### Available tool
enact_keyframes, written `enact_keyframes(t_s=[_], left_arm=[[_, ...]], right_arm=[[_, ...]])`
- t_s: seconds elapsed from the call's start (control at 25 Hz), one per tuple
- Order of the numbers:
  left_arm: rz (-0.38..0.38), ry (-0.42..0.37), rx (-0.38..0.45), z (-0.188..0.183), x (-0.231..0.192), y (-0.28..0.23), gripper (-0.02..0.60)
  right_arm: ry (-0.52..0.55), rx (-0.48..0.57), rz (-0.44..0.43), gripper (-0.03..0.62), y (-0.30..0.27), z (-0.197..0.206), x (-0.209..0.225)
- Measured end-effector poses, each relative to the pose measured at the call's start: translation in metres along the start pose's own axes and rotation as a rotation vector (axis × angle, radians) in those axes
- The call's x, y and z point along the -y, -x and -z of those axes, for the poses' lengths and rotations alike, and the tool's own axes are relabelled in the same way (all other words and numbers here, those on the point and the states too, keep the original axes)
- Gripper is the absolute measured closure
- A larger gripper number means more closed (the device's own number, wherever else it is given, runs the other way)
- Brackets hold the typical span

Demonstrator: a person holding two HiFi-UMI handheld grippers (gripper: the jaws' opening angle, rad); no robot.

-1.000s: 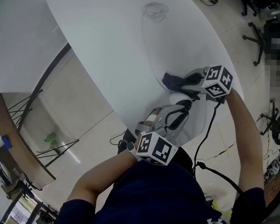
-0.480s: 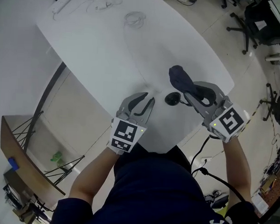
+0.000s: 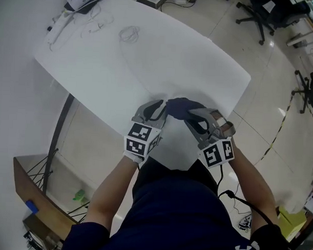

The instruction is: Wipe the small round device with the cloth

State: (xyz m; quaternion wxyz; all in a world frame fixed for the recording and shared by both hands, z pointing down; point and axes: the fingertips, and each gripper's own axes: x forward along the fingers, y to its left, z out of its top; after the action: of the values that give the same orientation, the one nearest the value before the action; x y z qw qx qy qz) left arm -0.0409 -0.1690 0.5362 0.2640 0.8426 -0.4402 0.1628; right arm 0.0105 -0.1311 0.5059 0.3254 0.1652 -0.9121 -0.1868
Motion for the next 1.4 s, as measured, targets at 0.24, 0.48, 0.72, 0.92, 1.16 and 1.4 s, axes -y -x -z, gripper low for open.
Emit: enact_keyframes(t_s=[0.24,0.48,0.72,0.92,1.16,1.4], left_arm=[[-0.024,-0.020,-0.049,0.011,-0.001,-0.003,0.488],[-0.053,0.001,-0.080,0.028,-0.002,0.004,0.488],[-0.079,0.002,-0.097,0.043,-0.001,0.009,0.488],[-0.066,0.091,-0.104,0.060,-0.002,0.018,0.492],[-0.065,0.241,-0.065,0.068,-0.013,0.059,0.492],[0.241,0.400,0.104,0.025,0.026,0.085,0.391]], right_arm=[[0.199,0.012,-0.067,0.507,0.003,0.018,-0.028],[0.333,-0.011,-0.194,0.507,-0.007,0.044,-0.056],[0.397,-0.098,-0.322,0.507,-0.026,0.079,-0.082],[0.261,-0.143,-0.416,0.507,-0.028,0.072,-0.091],[-0.598,0.081,-0.406,0.507,0.006,0.000,-0.064],[-1.157,0.312,-0.353,0.507,0.025,-0.033,-0.020]])
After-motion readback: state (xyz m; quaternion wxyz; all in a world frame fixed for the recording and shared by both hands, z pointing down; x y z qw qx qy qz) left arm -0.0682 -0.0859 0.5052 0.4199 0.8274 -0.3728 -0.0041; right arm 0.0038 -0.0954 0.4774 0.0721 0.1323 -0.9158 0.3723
